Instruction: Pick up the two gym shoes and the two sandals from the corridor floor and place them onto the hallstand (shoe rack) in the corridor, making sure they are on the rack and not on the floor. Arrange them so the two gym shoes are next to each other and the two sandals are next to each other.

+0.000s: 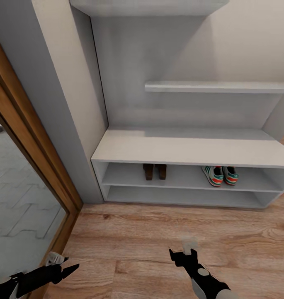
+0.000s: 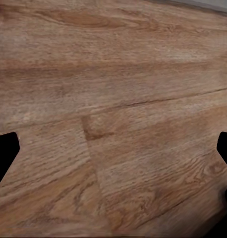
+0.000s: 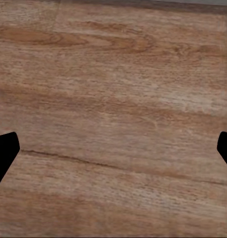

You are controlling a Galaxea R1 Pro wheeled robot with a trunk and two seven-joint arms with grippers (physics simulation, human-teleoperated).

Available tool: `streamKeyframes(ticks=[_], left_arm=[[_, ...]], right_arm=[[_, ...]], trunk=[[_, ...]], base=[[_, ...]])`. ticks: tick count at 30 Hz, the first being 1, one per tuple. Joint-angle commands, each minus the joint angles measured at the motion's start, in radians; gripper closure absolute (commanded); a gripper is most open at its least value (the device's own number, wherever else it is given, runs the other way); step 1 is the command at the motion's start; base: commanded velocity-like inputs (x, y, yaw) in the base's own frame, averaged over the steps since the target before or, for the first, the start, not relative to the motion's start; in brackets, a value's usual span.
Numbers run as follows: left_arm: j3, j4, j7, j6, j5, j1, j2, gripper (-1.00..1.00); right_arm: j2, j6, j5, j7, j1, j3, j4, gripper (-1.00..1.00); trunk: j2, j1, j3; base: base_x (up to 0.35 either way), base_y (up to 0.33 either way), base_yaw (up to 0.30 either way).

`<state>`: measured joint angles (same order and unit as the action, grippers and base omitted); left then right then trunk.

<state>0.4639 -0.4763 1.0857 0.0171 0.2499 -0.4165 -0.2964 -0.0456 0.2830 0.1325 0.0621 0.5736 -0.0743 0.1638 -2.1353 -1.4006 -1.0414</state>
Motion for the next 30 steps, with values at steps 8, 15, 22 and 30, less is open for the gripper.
streamKeyframes(ticks=[8, 15, 22, 30], left_arm=[[0.011, 0.014, -0.107, 0.077, 0.004, 0.046, 0.007, -1.0], [0.012, 0.108, -0.276, 0.24, -0.005, 0.074, 0.03, -1.0], [0.012, 0.186, -0.439, 0.353, -0.01, 0.08, 0.05, -1.0], [0.013, 0.269, -0.541, 0.452, -0.063, 0.083, 0.056, -1.0]], right_arm=[[0.037, 0.103, 0.037, -0.001, -0.095, -0.007, -0.002, -1.0], [0.076, 0.227, 0.052, -0.003, -0.186, -0.007, -0.01, -1.0], [0.09, 0.386, 0.052, -0.006, -0.256, -0.008, -0.066, -1.0], [0.1, 0.531, 0.051, -0.091, -0.309, -0.009, -0.096, -1.0]], trunk=[[0.056, 0.031, 0.024], [0.105, 0.058, 0.046], [0.154, 0.085, 0.068], [0.21, 0.115, 0.093]], base=[[0.0, 0.0, 0.0], [0.0, 0.0, 0.0], [0.0, 0.0, 0.0], [0.0, 0.0, 0.0]])
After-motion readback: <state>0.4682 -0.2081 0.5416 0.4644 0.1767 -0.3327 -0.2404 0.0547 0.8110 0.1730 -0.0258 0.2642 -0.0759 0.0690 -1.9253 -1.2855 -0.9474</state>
